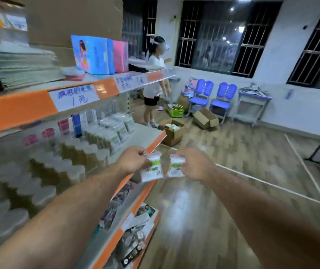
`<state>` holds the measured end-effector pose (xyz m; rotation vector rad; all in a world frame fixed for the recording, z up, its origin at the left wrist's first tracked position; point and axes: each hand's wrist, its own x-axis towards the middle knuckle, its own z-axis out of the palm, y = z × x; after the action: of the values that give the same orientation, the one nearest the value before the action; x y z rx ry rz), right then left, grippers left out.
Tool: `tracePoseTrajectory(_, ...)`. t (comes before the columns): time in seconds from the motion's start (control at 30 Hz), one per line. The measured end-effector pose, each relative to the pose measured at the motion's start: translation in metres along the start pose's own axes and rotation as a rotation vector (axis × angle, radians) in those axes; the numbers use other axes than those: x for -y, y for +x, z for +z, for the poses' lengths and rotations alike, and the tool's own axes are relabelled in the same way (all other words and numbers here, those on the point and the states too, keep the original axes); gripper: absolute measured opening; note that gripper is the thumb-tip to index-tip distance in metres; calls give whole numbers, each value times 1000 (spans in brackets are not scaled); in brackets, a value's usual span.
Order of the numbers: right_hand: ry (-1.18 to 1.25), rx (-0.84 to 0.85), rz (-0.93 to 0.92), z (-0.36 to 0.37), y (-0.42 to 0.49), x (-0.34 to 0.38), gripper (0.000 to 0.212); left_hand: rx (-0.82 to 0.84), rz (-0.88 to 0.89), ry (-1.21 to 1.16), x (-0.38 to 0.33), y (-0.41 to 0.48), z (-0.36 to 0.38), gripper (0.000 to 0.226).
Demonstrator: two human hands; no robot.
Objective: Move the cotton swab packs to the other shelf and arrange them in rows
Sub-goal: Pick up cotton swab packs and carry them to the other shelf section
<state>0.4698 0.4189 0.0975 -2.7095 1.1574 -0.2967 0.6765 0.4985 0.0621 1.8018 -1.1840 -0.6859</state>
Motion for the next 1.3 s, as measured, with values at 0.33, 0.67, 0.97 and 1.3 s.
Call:
tracePoseTrajectory(0.33,11,-1,62,3,122,-60,41,-6,-22,95,3,141,6,11)
tracePoseTrajectory(0.67,40,117,-206,27,270,-112,51,-149,-169,183,6,243,27,15)
tracePoseTrajectory(0.97,40,233,-501,29,378,-138,42,-371,-335,341,-2,298,33,7)
tracePoseTrajectory(1.3,-19,232,-595,47,460,-131,44,-519,-386,480,31,365,21,17)
